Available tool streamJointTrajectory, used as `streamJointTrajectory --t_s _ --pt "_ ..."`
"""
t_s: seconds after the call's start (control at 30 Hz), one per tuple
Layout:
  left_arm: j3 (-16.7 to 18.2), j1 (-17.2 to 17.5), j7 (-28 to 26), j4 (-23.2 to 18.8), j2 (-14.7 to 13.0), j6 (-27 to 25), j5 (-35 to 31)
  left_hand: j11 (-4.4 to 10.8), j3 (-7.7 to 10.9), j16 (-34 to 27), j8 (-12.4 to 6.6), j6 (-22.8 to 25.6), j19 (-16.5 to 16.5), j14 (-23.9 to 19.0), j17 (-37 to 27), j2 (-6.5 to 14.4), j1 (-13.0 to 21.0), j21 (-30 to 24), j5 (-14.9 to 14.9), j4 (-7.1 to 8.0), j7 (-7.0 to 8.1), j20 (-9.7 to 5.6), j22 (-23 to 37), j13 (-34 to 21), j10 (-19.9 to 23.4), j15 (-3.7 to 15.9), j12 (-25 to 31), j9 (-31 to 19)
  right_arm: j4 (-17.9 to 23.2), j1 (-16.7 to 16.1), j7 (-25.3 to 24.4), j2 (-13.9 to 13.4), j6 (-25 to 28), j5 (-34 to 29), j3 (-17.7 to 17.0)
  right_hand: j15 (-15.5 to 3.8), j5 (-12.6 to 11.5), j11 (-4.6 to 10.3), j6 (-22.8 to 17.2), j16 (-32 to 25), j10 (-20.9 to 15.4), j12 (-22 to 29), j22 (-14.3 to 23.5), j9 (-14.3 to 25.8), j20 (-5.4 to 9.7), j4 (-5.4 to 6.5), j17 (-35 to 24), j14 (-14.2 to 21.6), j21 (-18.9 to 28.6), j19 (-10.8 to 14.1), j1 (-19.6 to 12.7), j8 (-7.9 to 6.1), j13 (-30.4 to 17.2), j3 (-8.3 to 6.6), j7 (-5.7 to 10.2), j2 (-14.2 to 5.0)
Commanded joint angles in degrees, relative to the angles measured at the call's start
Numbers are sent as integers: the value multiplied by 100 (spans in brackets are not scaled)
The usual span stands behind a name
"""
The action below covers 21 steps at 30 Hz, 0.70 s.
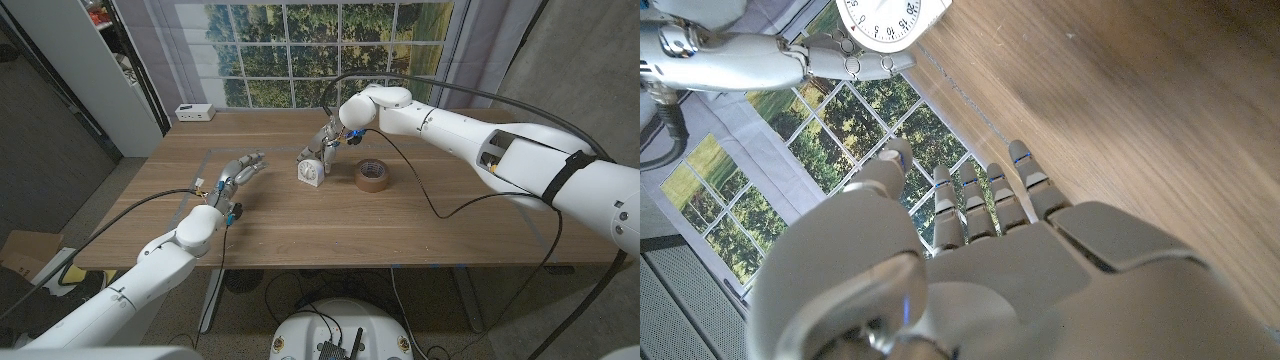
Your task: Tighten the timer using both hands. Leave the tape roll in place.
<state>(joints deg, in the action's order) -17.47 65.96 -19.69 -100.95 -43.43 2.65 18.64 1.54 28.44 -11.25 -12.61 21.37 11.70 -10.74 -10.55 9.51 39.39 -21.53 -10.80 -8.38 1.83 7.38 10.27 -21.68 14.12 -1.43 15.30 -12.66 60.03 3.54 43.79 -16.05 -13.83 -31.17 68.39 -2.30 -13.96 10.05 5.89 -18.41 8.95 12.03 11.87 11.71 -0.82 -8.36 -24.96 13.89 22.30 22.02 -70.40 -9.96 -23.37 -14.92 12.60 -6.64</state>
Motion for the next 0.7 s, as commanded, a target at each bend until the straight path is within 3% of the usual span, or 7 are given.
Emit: streamJointTrajectory --t_s 0.03,0.3,0.7 --pt "-65 -99 97 41 40 -118 21 28 -8 -14 -31 66 11 17 -14 1 56 23 -36 -10 18 46 31 -8 -11 24 1 -22 -394 73 -50 177 24 60 145 -74 19 -28 87 -8 2 -12 11 11 -22 1 -18 54 38 29 38 -1 -4 46 8 17" --pt "-78 -117 119 25 15 -201 54 19 -5 -16 -31 81 4 8 -15 -2 56 36 -39 -4 27 62 33 -13 -9 19 2 -23 -342 25 1 165 65 175 140 -128 48 -33 151 -42 -86 24 8 13 3 14 -20 138 75 80 70 -35 19 84 13 20" --pt "-97 -135 176 100 8 -133 83 28 -2 -16 -28 94 9 5 -15 -5 54 48 -41 3 28 76 37 -19 14 27 12 -25 -228 -17 149 159 249 219 176 -100 173 -152 131 -42 -210 75 -1 30 -63 105 16 226 122 120 357 -121 50 287 11 197"
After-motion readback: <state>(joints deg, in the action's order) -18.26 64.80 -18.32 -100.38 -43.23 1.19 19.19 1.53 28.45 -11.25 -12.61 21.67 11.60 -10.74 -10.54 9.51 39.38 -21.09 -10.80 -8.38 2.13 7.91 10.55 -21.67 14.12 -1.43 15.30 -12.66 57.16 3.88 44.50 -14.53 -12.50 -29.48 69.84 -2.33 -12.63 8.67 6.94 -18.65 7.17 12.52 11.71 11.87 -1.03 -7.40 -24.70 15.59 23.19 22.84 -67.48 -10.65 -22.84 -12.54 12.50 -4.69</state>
